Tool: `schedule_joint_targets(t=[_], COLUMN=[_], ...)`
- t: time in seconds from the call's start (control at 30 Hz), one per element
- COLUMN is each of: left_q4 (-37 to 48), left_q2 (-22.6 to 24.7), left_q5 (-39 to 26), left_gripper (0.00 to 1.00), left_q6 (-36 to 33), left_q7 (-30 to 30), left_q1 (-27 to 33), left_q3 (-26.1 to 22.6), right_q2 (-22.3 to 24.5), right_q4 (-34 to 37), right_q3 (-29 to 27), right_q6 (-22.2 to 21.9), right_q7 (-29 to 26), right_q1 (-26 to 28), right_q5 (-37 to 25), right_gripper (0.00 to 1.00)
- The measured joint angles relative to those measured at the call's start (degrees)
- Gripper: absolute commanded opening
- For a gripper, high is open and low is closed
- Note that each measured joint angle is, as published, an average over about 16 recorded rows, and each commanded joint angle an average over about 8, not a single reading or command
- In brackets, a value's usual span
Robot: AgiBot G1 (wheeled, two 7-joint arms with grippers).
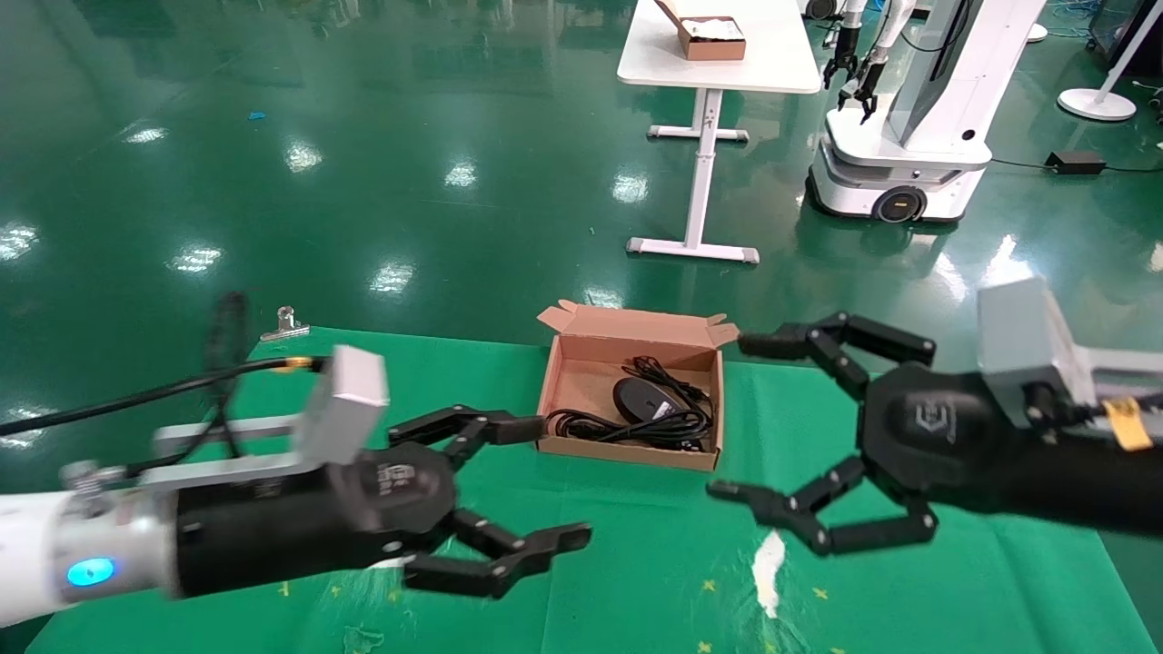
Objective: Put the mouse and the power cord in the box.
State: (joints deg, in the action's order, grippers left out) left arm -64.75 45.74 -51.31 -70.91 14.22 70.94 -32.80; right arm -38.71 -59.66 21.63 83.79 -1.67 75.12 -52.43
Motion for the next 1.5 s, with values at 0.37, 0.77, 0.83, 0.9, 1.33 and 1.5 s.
schedule_joint_targets(t=[0.37, 0.77, 0.83, 0.9, 1.33, 1.5], left_q4=[-6.2, -9.2, -9.2, -9.3, -8.9, -8.9], left_q2=[-7.6, -11.2, -11.2, -11.3, -10.9, -10.9], left_q5=[6.7, 10.0, 10.0, 10.1, 9.7, 9.6], left_gripper=[1.00, 1.00, 1.00, 1.00, 1.00, 1.00], left_q6=[-10.4, -15.6, -15.7, -15.7, -15.1, -15.0], left_q7=[-2.4, -3.5, -3.5, -3.5, -3.5, -3.5], left_q1=[-6.6, -9.8, -9.8, -9.9, -9.5, -9.5], left_q3=[11.8, 17.7, 17.8, 17.9, 17.2, 17.0], right_q2=[2.4, 3.9, 4.0, 4.0, 3.8, 3.7], right_q4=[-8.9, -14.7, -14.9, -15.0, -14.2, -14.0], right_q3=[-3.6, -6.0, -6.0, -6.1, -5.8, -5.7], right_q6=[1.2, 2.1, 2.1, 2.1, 2.0, 1.9], right_q7=[-5.8, -9.3, -9.4, -9.5, -9.1, -9.1], right_q1=[-8.7, -14.4, -14.6, -14.7, -13.9, -13.7], right_q5=[6.8, 11.2, 11.4, 11.5, 10.9, 10.7], right_gripper=[1.00, 1.00, 1.00, 1.00, 1.00, 1.00])
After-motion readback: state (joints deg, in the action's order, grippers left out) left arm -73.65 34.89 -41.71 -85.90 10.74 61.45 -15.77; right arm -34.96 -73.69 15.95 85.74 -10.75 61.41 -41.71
